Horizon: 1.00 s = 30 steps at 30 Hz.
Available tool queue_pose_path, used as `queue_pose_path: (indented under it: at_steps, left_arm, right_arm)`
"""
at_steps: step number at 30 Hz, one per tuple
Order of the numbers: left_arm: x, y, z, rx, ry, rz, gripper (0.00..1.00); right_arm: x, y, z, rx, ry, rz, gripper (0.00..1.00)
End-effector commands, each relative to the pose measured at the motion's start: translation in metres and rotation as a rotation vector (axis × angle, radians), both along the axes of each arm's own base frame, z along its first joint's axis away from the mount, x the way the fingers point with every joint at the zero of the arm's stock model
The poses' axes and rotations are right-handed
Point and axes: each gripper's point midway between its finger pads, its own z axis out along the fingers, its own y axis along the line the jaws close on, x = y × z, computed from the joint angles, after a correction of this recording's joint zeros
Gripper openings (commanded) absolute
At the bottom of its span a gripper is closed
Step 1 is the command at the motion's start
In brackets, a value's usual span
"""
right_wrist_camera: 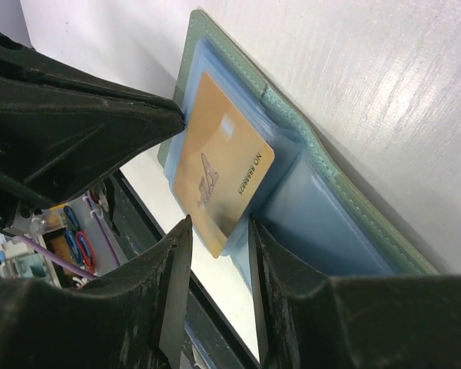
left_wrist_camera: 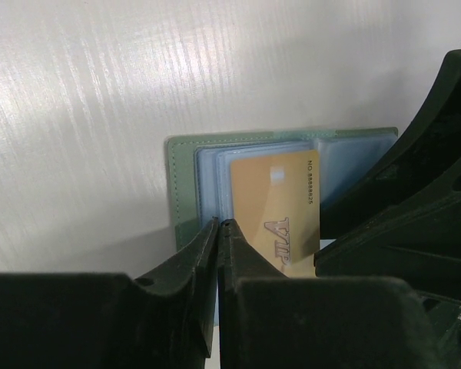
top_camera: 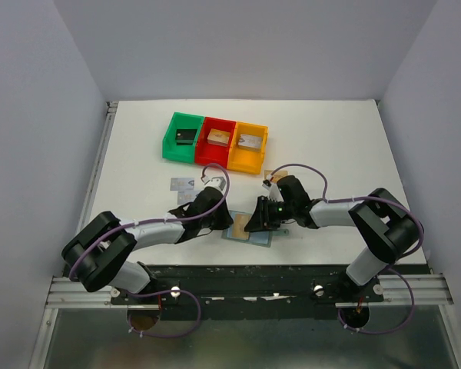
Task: Take the credit cards out of the card holder
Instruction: Remove the credit card from the card holder.
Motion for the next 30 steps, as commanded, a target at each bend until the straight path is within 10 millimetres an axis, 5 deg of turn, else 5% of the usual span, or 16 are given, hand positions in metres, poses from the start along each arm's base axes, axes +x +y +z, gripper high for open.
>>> queue_pose_path:
  at_steps: [1, 11, 30]
  left_arm:
    - [-0.018, 0.017, -0.02, 0.063, 0.061, 0.009, 0.18]
    - [-0.016, 0.026, -0.01, 0.058, 0.032, 0.051, 0.27]
    - [-0.02, 0.026, -0.019, 0.066, 0.052, 0.044, 0.25]
  right_arm:
    - [0.006, -0.001, 0.005, -0.008, -0.015, -0.041, 0.43]
    - [0.009, 0.005, 0.011, 0.023, -0.011, -0.042, 0.43]
    - [0.008, 0.011, 0.01, 0.067, 0.02, -0.036, 0.43]
